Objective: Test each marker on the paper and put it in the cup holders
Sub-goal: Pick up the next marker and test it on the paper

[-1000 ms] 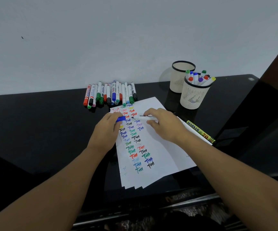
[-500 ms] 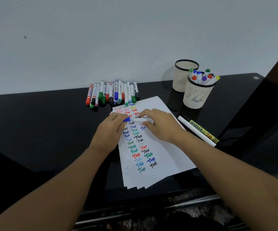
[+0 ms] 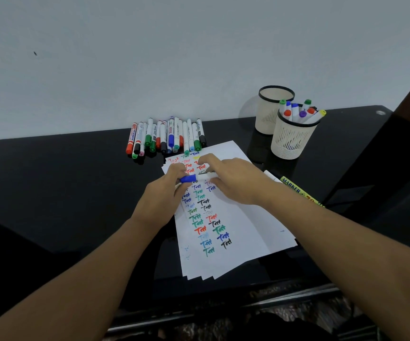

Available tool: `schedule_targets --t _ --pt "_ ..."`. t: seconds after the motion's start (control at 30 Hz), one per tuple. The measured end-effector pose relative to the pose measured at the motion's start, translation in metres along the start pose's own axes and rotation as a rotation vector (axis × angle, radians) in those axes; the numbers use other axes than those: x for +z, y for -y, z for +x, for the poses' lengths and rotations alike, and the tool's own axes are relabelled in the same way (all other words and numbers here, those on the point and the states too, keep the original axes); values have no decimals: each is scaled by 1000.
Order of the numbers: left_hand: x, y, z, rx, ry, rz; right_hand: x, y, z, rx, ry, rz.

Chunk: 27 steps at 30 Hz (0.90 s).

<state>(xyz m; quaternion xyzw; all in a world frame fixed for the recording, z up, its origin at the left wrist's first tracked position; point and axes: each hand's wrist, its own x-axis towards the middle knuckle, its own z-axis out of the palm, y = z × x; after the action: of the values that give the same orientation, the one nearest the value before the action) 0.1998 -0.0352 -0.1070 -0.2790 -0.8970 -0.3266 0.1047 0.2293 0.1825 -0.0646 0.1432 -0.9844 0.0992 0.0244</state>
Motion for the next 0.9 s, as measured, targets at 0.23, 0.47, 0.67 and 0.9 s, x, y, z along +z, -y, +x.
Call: schedule_targets --t 0.23,0.47,0.67,0.9 --pt "0 0 -1 10 23 13 -1 3 1 -17 42 1" --pt "2 -1 -2 -15 33 -30 3 14 4 -83 -11 -50" --pt "-1 -1 -1 -54 35 -93 9 14 1 -54 -33 133" --pt "7 12 10 -66 64 215 15 0 -6 96 -48 253"
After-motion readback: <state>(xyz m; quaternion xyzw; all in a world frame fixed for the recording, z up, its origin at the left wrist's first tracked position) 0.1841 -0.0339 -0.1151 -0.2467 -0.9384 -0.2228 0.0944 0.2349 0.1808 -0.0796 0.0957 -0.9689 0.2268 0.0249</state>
